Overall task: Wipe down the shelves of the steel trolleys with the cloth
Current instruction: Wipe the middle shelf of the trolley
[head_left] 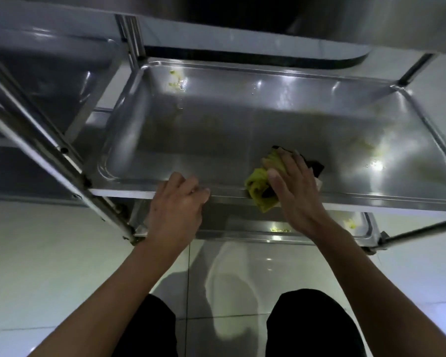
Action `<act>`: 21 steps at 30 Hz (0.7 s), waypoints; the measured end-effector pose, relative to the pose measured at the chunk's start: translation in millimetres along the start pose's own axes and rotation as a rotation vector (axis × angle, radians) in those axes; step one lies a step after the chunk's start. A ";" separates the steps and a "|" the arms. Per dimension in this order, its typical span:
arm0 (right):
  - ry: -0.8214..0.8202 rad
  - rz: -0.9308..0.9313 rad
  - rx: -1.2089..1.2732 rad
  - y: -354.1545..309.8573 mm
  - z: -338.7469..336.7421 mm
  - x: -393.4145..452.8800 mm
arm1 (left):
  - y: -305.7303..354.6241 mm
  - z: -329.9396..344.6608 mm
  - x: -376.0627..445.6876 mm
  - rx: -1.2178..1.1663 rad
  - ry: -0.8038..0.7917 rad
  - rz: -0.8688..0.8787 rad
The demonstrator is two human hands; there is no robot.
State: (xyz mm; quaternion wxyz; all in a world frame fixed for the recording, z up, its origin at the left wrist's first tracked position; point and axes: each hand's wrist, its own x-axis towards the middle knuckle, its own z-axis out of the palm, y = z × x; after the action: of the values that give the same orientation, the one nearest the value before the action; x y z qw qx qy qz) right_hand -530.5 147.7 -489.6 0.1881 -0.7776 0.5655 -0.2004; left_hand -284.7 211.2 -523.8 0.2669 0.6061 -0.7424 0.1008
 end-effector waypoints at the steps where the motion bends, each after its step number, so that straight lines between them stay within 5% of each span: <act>1: 0.013 0.023 -0.027 -3.1 0.6 0.3 | 1.1 -0.2 -0.6 -0.003 0.012 -0.010; 5: 0.164 0.183 -0.076 -18.6 0.0 -7.1 | 4.2 -5.0 0.3 -0.035 -0.012 -0.042; 21: 0.022 0.133 -0.041 2.5 -8.3 26.2 | 25.2 1.5 31.1 0.036 -0.123 -0.083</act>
State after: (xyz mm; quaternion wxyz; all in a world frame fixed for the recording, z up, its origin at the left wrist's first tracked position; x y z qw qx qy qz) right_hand -529.5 121.4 -481.3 0.1788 -0.7397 0.6220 -0.1843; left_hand -312.9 190.4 -504.6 0.2137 0.6461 -0.7297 0.0657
